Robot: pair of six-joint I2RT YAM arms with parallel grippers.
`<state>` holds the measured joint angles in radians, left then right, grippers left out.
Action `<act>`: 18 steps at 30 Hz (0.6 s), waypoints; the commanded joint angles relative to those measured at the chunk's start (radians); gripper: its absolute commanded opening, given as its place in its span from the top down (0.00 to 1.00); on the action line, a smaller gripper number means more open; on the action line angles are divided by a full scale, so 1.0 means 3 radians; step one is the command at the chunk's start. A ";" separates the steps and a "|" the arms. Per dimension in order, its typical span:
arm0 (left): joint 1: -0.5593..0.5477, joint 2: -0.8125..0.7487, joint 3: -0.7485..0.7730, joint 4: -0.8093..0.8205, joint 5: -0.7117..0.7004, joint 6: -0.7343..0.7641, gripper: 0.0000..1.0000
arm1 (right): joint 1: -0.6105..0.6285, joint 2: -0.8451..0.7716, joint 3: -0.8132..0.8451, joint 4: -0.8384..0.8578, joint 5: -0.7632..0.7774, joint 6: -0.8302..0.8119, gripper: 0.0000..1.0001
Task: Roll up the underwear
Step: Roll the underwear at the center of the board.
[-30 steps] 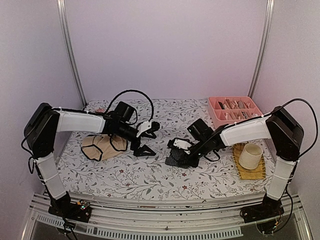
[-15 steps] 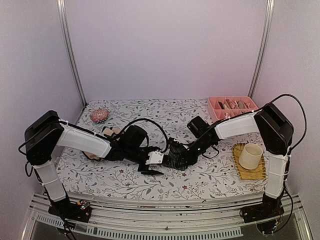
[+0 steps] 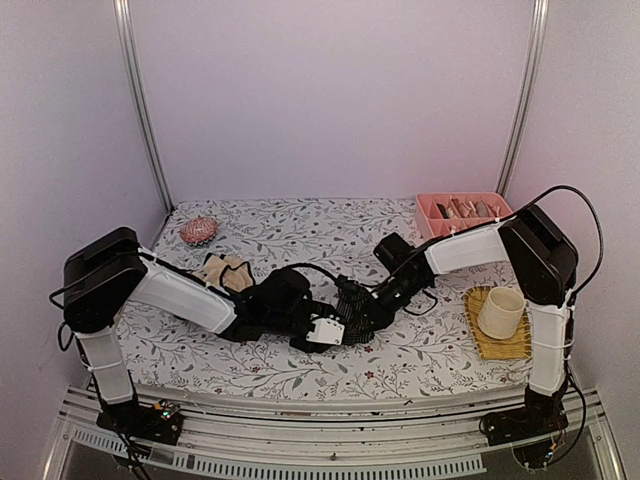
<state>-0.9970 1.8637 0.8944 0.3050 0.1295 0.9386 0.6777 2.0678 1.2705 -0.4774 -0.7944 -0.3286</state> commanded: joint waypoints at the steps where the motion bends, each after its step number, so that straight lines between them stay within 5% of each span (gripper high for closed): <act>1: -0.0066 0.0128 -0.0081 0.0249 -0.0229 0.0174 0.43 | 0.0022 0.0148 -0.0016 -0.0269 0.0043 -0.0008 0.95; 7: -0.0104 0.0264 -0.0091 0.0371 -0.0378 0.0267 0.43 | 0.0016 0.0150 0.0004 -0.0313 0.0005 -0.0041 0.95; 13: -0.0117 0.0440 -0.0119 0.0507 -0.0464 0.0338 0.61 | 0.0018 0.0156 -0.0006 -0.0330 -0.0003 -0.0067 0.95; 18: -0.0154 0.0422 -0.0222 0.0558 -0.0404 0.0404 0.67 | -0.0001 0.0156 -0.0001 -0.0325 0.0009 -0.0066 0.95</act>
<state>-1.0222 1.9640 0.8665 0.4709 0.0082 1.0332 0.6777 2.0708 1.2720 -0.5159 -0.8204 -0.3367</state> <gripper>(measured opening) 0.353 0.101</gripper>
